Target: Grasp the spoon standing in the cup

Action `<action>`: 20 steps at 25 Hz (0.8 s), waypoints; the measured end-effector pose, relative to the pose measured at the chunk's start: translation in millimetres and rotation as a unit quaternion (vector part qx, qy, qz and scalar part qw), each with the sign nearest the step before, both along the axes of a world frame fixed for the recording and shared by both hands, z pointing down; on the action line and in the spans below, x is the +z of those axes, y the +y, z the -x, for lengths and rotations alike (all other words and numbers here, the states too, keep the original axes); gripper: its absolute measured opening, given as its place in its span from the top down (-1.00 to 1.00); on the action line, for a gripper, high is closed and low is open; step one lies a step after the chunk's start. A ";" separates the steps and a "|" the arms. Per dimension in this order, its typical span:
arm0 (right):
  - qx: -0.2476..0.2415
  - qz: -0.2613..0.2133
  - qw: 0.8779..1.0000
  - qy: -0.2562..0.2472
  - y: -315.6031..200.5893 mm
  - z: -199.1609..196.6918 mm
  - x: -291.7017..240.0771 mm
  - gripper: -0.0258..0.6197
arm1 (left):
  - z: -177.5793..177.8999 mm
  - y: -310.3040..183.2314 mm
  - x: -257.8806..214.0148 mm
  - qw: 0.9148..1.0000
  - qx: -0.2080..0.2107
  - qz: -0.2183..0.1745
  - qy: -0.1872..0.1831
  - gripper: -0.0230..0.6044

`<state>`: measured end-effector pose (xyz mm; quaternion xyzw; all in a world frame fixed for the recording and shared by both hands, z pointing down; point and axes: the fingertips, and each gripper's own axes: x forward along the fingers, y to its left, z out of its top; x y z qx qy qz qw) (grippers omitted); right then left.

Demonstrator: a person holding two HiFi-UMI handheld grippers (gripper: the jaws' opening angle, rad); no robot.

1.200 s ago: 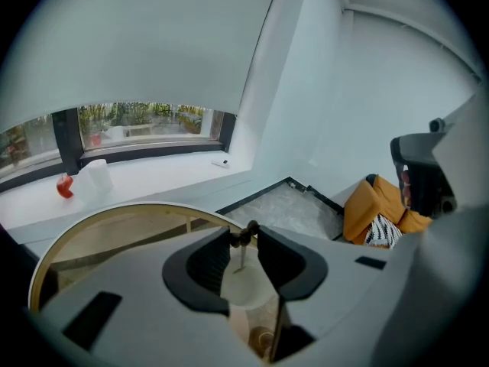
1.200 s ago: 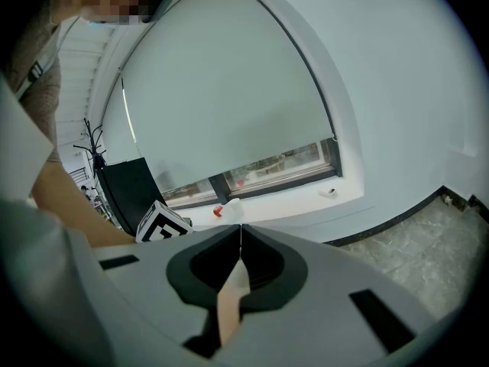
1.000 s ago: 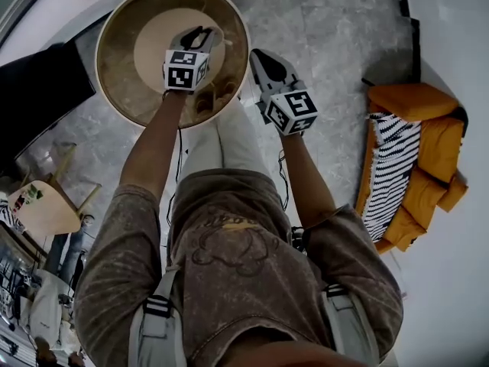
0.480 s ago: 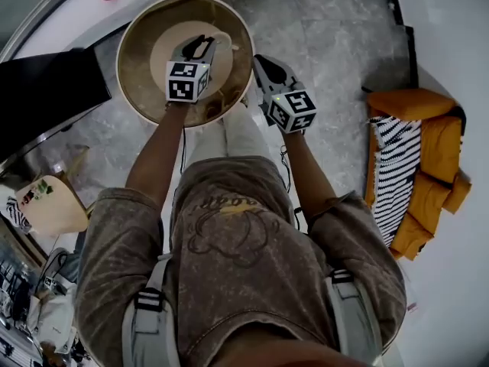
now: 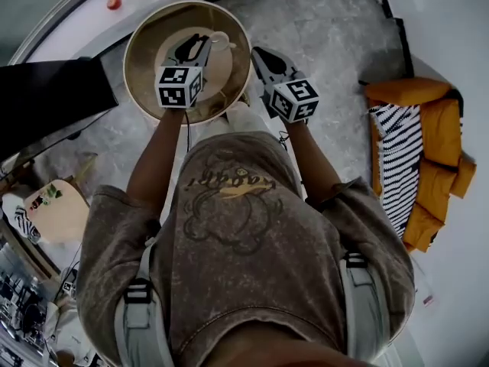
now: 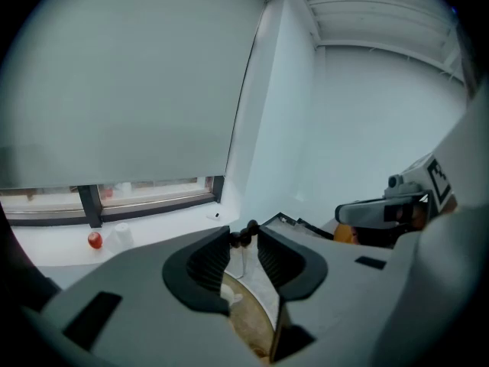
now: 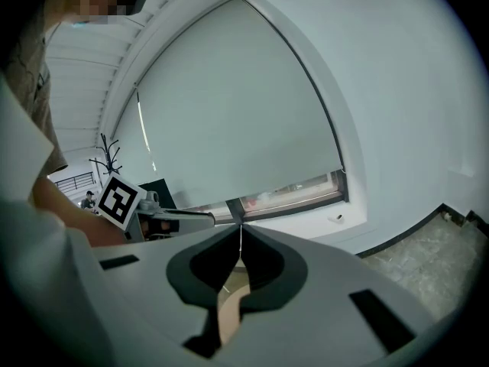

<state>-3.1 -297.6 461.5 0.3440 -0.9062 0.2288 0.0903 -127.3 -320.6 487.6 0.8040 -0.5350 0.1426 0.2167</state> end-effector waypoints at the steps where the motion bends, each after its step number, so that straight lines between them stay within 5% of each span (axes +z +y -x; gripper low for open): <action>1: -0.003 -0.001 1.000 0.000 2.3 0.0 -3.5 0.86 | -1.7 2.2 -8.3 1.000 0.003 -0.007 0.002 0.53; 20: -0.062 -0.081 0.994 -0.026 24.6 25.9 -104.2 0.86 | -2.8 54.5 -129.7 0.992 0.028 -0.119 0.007 0.53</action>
